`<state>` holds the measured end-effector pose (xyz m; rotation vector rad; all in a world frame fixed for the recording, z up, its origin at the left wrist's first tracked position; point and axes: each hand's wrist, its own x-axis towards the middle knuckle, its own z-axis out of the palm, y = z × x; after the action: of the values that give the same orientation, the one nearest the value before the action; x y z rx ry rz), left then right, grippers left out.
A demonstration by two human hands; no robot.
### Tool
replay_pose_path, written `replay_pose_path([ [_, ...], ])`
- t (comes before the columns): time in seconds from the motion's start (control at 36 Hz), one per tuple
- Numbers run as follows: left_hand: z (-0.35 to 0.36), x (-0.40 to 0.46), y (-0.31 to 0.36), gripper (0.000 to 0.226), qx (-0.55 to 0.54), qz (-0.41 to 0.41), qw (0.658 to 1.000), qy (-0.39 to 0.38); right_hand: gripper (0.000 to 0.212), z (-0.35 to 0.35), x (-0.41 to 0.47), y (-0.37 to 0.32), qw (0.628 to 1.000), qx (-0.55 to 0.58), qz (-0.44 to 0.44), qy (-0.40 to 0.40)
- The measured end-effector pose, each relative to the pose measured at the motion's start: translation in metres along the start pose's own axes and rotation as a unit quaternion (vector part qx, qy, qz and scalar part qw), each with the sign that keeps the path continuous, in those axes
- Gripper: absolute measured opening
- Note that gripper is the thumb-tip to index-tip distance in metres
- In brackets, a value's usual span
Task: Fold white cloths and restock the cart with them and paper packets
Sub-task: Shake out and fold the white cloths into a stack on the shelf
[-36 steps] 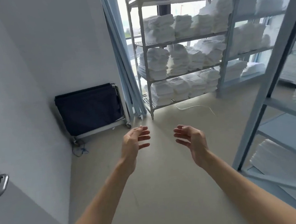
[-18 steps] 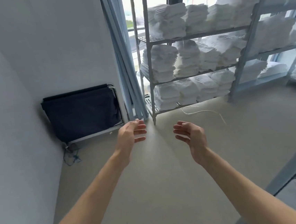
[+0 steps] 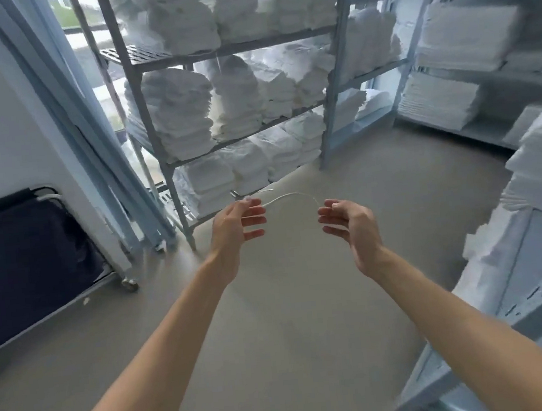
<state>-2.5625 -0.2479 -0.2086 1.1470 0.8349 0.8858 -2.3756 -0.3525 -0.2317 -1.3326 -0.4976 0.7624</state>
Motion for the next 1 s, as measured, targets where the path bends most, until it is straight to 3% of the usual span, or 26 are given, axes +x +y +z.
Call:
replay_pose_path([
  [0.28, 0.085, 0.154, 0.001, 0.024, 0.012, -0.026, 0.992, -0.122, 0.025, -0.028, 0.12, -0.034, 0.994, 0.008, -0.039, 0.102],
  [0.78, 0.286, 0.419, -0.008, 0.022, 0.054, -0.034, 0.967, -0.247, 0.025, -0.114, 0.392, -0.071, 0.97, 0.076, -0.074, 0.217],
  [1.0, 0.388, 0.49, -0.01, 0.02, 0.051, -0.035, 0.946, -0.318, 0.025, -0.166, 0.464, -0.095, 0.946, 0.099, -0.08, 0.298],
])
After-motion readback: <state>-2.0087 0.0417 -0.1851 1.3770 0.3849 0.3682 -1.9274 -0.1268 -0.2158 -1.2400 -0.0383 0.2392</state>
